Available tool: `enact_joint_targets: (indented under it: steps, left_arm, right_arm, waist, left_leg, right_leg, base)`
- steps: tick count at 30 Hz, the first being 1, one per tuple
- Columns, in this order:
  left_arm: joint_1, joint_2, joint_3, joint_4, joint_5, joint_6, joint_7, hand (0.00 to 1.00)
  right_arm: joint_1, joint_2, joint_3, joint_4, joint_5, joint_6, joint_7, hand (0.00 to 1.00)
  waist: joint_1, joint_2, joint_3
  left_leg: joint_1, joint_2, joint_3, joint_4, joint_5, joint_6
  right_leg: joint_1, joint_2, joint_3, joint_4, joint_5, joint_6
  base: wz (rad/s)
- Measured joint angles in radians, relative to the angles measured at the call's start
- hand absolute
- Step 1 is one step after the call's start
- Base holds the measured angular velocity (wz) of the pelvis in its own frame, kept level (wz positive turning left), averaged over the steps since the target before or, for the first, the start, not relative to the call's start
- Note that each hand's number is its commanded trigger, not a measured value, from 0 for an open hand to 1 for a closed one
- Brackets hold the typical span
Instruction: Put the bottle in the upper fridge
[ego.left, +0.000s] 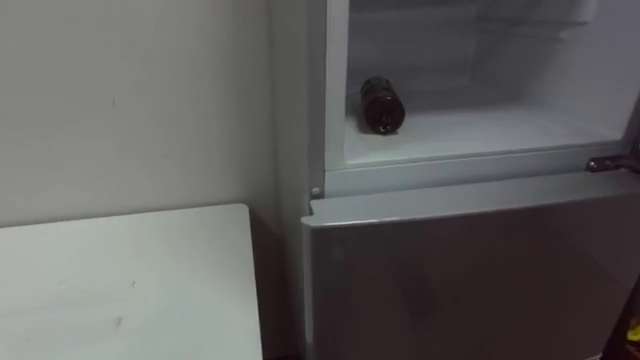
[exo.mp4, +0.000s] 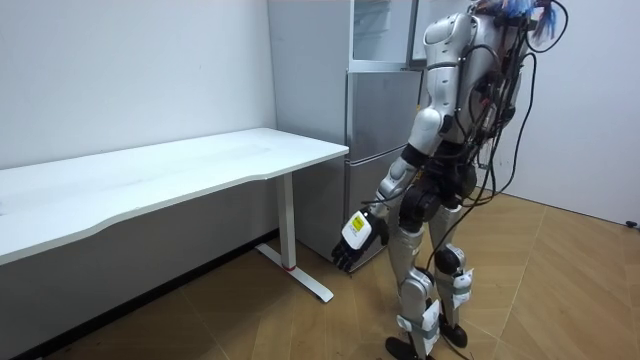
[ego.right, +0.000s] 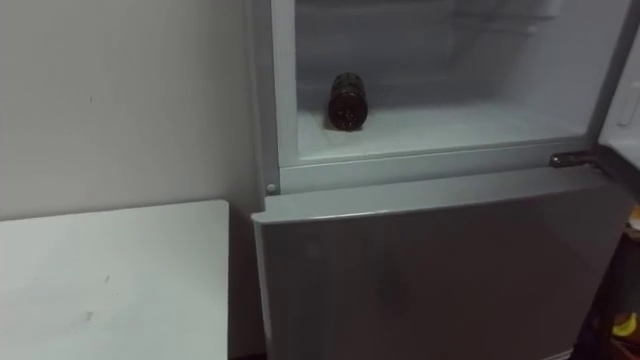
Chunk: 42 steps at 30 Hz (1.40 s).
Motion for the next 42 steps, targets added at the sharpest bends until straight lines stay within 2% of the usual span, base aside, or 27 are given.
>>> enact_joint_targets:
  steps: [3, 6, 12, 15, 21, 25, 29, 32, 36, 42]
  left_arm:
    - [-0.001, 0.01, 0.001, -0.023, 0.008, -0.003, 0.023, 0.0]
    - [-0.004, 0.012, -0.001, -0.022, 0.01, -0.008, 0.039, 0.0]
    - [0.0, 0.016, -0.004, -0.039, 0.017, -0.018, 0.039, 0.0]
    - [0.003, 0.016, -0.002, -0.038, 0.043, -0.019, 0.039, 0.0]
    - [0.008, 0.016, 0.002, -0.038, 0.049, -0.027, 0.033, 0.0]
    - [0.013, 0.015, 0.003, -0.028, 0.049, -0.032, 0.033, 0.0]
    - [0.009, 0.015, 0.003, -0.025, 0.05, -0.049, 0.037, 0.0]
    - [0.011, 0.015, 0.003, -0.025, 0.05, -0.065, 0.038, 0.0]
    - [0.011, 0.013, 0.002, -0.011, 0.05, -0.083, 0.04, 0.0]
    - [0.005, 0.012, 0.002, 0.022, 0.052, -0.105, 0.053, 0.0]
  right_arm:
    - [-0.02, 0.0, -0.051, -0.103, 0.075, -0.063, -0.078, 0.0]
    - [-0.047, 0.0, -0.073, -0.178, 0.081, -0.097, -0.165, 0.0]
    - [-0.073, 0.0, -0.087, -0.321, 0.112, -0.145, -0.281, 0.0]
    - [-0.076, 0.0, -0.134, -0.411, 0.114, -0.167, -0.345, 0.0]
    - [-0.079, -0.001, -0.233, -0.588, 0.054, -0.237, -0.485, 0.0]
    - [-0.084, -0.003, -0.239, -0.704, -0.012, -0.241, -0.539, 0.0]
    - [-0.085, -0.04, -0.245, -0.809, -0.053, -0.279, -0.61, 0.0]
    - [-0.085, -0.041, -0.26, -0.875, -0.104, -0.302, -0.64, 0.0]
    - [-0.092, -0.059, -0.268, -0.89, -0.152, -0.314, -0.652, 0.0]
    - [-0.112, -0.062, -0.272, -0.968, -0.252, -0.315, -0.666, 0.0]
  waist:
    - [0.001, 0.002, 0.0007]
    - [-0.001, 0.002, 0.0013]
    - [-0.003, -0.002, 0.0003]
    - [-0.004, -0.002, -0.0001]
    - [-0.013, -0.003, -0.0005]
    - [-0.032, -0.004, 0.0001]
    - [-0.033, -0.002, -0.0013]
    - [-0.034, 0.001, -0.0018]
    - [-0.032, 0.004, -0.0032]
    - [-0.034, 0.006, -0.0034]
  left_leg:
    - [-0.008, 0.001, 0.009, 0.0, 0.0, 0.0]
    - [-0.014, 0.002, 0.011, 0.0, 0.0, 0.0]
    - [-0.036, 0.002, 0.015, 0.003, 0.001, 0.001]
    - [-0.044, 0.001, 0.008, 0.006, 0.001, 0.001]
    - [-0.046, -0.001, 0.007, 0.006, 0.002, 0.001]
    - [-0.05, -0.002, 0.007, 0.004, 0.002, 0.002]
    - [-0.066, -0.002, 0.01, 0.006, 0.003, 0.003]
    - [-0.075, -0.002, 0.01, 0.005, 0.003, 0.003]
    - [-0.083, -0.001, 0.015, 0.004, 0.003, 0.003]
    - [-0.071, 0.0, 0.02, 0.004, 0.003, 0.003]
  right_leg:
    - [-0.007, 0.0, -0.002, 0.002, 0.001, 0.0]
    - [-0.021, -0.001, -0.002, 0.017, 0.0, 0.0]
    - [-0.041, -0.001, -0.001, 0.019, 0.0, 0.0]
    - [-0.043, -0.003, -0.009, 0.018, 0.0, 0.0]
    - [-0.043, -0.004, -0.011, 0.018, -0.001, 0.002]
    - [-0.049, -0.005, -0.01, 0.019, -0.001, 0.003]
    - [-0.072, -0.003, -0.003, 0.019, -0.001, 0.003]
    - [-0.079, -0.003, -0.002, 0.018, -0.001, 0.003]
    - [-0.09, -0.003, 0.001, 0.03, -0.001, 0.003]
    - [-0.087, -0.003, 0.004, 0.037, -0.001, 0.003]
  base:
    - [-0.02]
    - [0.0]
    - [-0.01]
    - [0.08]
    - [0.01]
    - [-0.01]
    - [0.0]
    - [0.0]
    - [-0.03]
    - [-0.02]
